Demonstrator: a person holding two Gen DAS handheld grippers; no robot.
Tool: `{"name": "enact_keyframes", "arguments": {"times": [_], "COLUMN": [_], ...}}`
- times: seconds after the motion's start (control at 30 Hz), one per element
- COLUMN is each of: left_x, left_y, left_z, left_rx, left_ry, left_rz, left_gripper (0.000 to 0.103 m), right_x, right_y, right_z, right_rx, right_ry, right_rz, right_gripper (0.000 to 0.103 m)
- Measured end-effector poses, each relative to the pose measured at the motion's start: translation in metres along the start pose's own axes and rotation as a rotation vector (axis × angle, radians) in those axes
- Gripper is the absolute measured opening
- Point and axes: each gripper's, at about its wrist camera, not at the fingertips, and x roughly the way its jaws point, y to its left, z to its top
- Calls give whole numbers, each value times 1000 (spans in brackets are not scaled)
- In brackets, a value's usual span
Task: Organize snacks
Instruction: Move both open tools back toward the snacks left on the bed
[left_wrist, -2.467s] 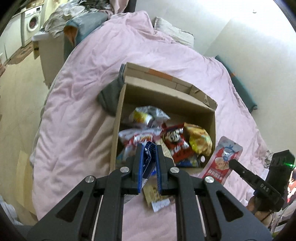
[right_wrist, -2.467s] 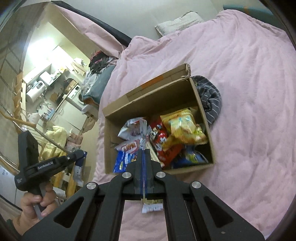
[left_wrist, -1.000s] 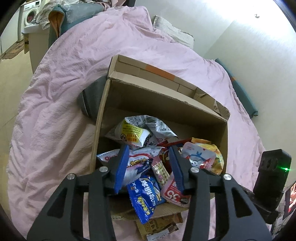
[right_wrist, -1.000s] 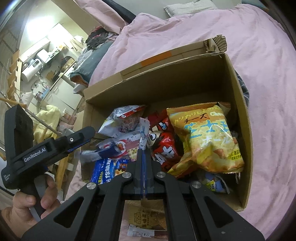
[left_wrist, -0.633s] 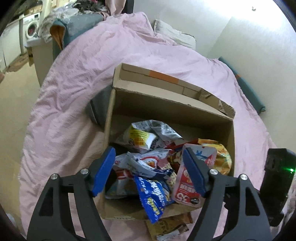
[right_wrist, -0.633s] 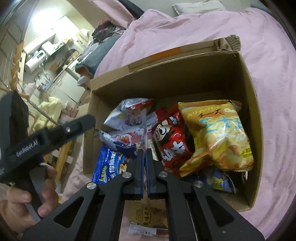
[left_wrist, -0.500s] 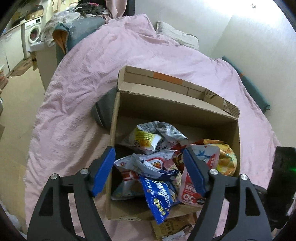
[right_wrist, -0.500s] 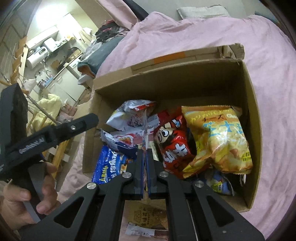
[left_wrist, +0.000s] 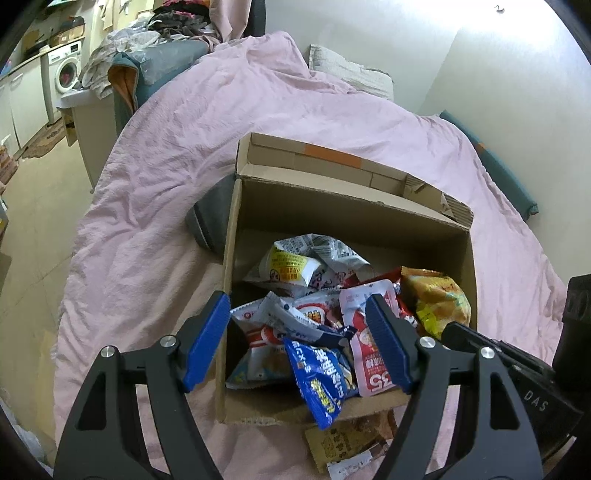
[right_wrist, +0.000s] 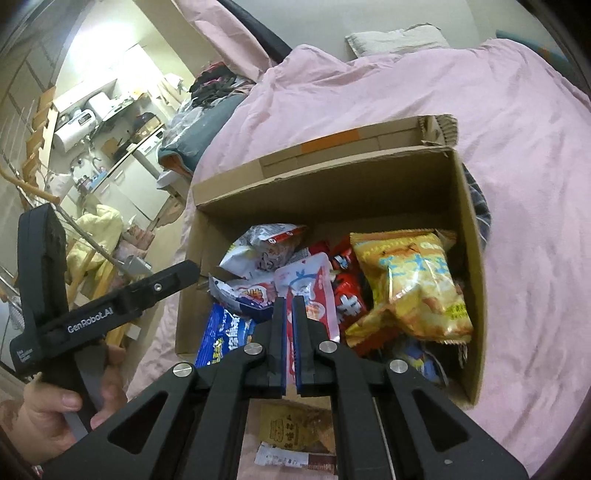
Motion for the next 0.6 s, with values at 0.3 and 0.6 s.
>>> {"name": "enact_keyframes", "arguments": {"times": [0.3, 0.6], "left_x": [-26, -43], "left_y": [4, 20], "left_z": [-9, -33], "left_rx": [23, -1], "left_ry": [-28, 26], "left_rz": [13, 34], "left_gripper": [73, 73], "right_x": [-16, -22], "right_y": [1, -7], "right_z": [-14, -41], "right_rx": [28, 102], "right_ry": [6, 58], "right_rz": [-20, -47], "right_gripper": [6, 6]}}
